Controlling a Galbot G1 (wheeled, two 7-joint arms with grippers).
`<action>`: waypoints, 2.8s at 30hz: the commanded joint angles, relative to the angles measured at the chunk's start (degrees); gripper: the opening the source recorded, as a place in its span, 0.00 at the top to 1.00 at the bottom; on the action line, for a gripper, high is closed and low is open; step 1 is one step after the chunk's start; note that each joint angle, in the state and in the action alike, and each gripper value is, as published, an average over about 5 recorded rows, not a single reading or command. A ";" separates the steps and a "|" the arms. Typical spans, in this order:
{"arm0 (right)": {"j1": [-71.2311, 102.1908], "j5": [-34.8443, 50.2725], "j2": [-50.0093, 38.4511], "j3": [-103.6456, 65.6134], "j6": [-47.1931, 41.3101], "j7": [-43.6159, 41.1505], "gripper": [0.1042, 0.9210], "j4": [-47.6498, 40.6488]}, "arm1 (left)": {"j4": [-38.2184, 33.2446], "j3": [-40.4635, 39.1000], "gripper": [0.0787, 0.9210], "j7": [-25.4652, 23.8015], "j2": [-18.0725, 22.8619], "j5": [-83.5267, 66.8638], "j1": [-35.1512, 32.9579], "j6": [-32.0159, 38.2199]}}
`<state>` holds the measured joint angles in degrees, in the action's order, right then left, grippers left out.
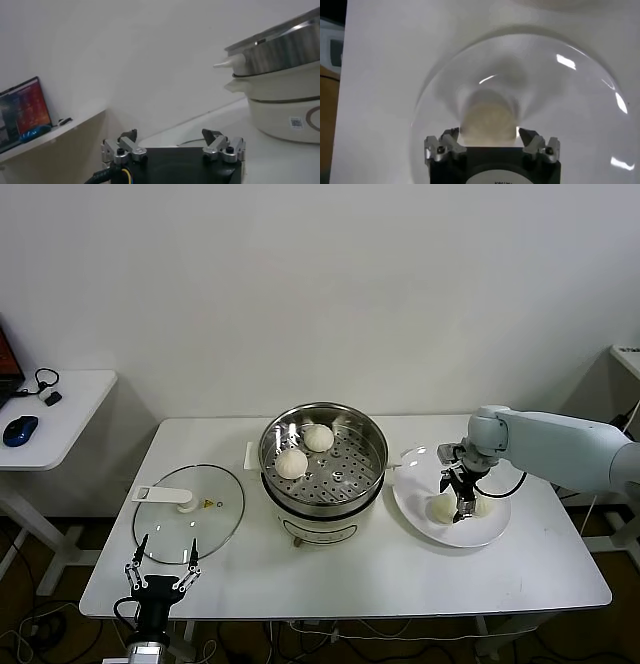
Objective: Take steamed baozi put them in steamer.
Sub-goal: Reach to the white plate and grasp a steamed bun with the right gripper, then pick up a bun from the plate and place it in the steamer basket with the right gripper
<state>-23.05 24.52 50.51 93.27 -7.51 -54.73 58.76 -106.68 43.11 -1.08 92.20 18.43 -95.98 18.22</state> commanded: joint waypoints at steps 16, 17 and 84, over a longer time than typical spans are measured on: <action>-15.31 2.61 1.08 8.05 4.79 -2.02 0.38 6.08 | -0.77 -0.01 0.12 0.03 2.80 0.22 -0.48 0.01; -18.12 3.70 1.76 9.41 6.00 -2.54 0.38 6.49 | -0.85 0.02 0.12 0.00 2.80 0.24 -0.50 -0.03; -19.52 -11.16 28.57 2.59 44.90 -4.15 0.28 8.32 | -0.27 -0.05 0.12 0.02 2.80 -0.40 -0.44 -0.03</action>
<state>-44.62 15.11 78.74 96.33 36.94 -59.26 66.92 -107.06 43.02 -1.09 92.20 18.05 -96.44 18.14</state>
